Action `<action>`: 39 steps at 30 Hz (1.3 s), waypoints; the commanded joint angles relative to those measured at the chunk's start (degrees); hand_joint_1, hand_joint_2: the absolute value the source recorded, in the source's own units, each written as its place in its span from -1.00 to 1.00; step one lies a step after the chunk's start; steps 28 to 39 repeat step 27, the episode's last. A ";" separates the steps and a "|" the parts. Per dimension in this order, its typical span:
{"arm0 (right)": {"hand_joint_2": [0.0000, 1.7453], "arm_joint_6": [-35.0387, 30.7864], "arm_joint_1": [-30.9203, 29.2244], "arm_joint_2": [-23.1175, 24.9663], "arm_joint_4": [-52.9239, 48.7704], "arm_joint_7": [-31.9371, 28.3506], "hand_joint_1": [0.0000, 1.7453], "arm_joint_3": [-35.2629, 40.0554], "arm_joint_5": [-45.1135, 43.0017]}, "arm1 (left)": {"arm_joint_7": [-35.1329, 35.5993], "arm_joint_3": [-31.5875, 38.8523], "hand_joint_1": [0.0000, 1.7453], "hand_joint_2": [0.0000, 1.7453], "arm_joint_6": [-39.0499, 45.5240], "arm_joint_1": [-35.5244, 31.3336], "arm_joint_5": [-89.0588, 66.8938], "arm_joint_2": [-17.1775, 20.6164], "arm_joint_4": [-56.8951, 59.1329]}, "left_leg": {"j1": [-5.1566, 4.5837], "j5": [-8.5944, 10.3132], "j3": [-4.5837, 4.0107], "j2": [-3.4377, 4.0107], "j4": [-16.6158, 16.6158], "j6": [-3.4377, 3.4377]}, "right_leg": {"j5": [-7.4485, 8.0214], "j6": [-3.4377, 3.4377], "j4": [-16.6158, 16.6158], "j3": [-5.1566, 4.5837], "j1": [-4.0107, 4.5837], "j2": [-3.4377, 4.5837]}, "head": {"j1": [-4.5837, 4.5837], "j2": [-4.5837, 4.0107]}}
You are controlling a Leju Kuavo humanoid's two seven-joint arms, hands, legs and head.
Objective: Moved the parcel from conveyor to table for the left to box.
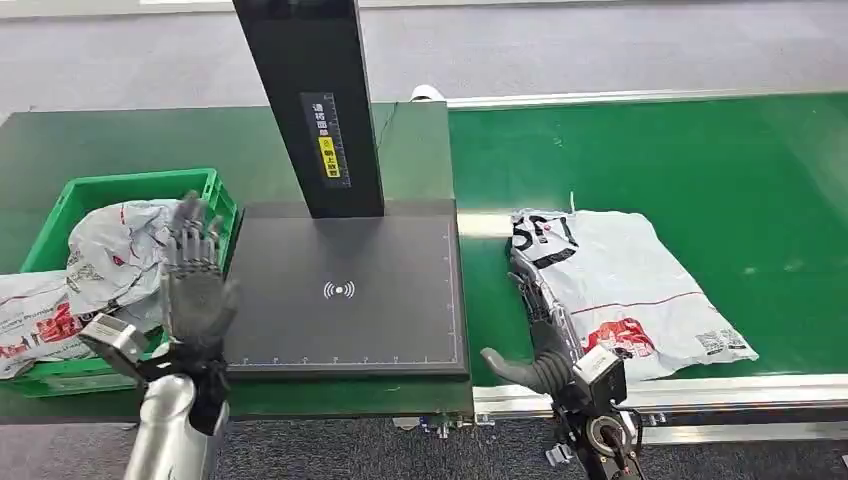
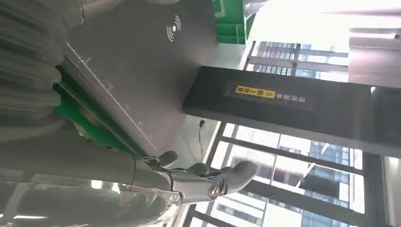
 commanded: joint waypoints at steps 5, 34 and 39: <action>1.00 0.39 -1.63 2.40 3.27 0.18 -1.00 -0.43 0.52 | 2.18 -9.78 -1.00 1.00 2.07 5.65 -6.34 -4.70 8.95 | 0.02 0.00 0.24 -0.08 -0.16 0.15 | 0.01 -0.23 -0.17 0.25 0.07 -0.09 | -0.02 0.00; 1.00 0.71 0.34 3.53 1.62 0.03 -1.00 -1.72 1.16 | 1.48 -12.09 -1.00 1.00 2.83 6.58 -8.01 -4.98 8.13 | 0.06 -0.02 0.17 -0.15 -0.09 0.15 | -0.03 -0.21 -0.14 0.23 0.11 -0.17 | -0.02 0.00; 1.00 0.71 0.34 3.53 1.62 0.03 -1.00 -1.72 1.16 | 1.48 -12.09 -1.00 1.00 2.83 6.58 -8.01 -4.98 8.13 | 0.06 -0.02 0.17 -0.15 -0.09 0.15 | -0.03 -0.21 -0.14 0.23 0.11 -0.17 | -0.02 0.00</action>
